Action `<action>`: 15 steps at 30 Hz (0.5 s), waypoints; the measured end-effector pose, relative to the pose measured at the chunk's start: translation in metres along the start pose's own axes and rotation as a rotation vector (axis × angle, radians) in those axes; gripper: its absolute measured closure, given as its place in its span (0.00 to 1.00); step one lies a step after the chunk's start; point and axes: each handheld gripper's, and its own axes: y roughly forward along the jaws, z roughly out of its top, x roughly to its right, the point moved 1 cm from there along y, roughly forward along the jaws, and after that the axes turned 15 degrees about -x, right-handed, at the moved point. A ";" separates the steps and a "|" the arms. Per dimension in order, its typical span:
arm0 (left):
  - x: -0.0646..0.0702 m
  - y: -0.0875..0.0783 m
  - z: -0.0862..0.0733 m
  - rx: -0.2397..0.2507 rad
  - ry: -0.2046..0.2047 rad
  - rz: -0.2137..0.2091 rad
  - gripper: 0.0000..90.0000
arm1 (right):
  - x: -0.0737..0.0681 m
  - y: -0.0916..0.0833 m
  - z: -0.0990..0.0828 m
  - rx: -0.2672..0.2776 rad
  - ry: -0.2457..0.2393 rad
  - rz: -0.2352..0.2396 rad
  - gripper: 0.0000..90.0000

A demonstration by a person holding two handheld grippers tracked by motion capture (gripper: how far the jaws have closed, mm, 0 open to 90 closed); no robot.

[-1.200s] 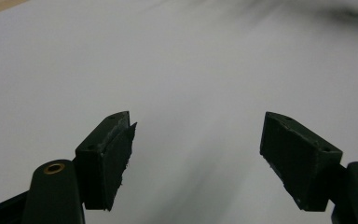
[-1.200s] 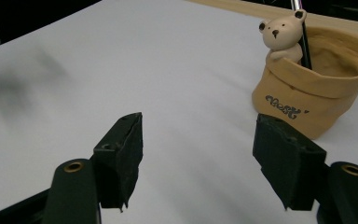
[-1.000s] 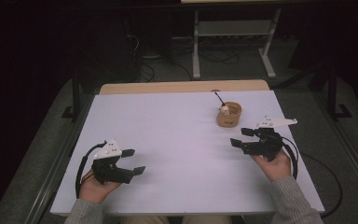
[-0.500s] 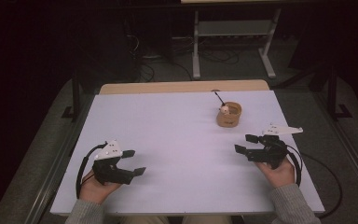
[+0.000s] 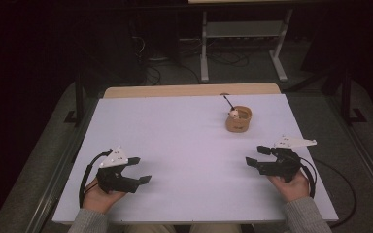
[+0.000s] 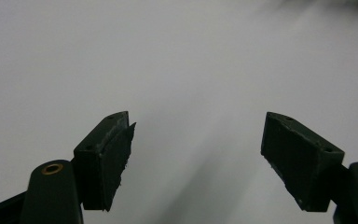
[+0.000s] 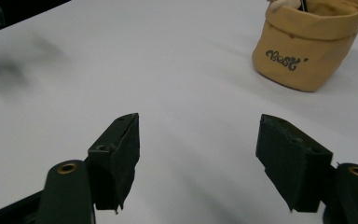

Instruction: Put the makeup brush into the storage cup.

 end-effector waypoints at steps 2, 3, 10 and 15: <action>0.000 0.002 -0.001 -0.007 0.002 -0.002 0.26 | -0.001 0.000 -0.002 -0.003 0.002 0.002 0.33; 0.000 0.002 -0.001 -0.009 0.003 -0.002 0.26 | 0.000 0.000 -0.003 -0.005 0.000 0.004 0.32; -0.002 0.004 -0.003 -0.009 -0.010 -0.003 0.26 | -0.003 0.001 -0.006 -0.017 -0.010 0.005 0.31; -0.003 0.005 -0.005 -0.004 -0.018 -0.008 0.26 | -0.005 0.000 -0.007 -0.022 -0.017 0.015 0.31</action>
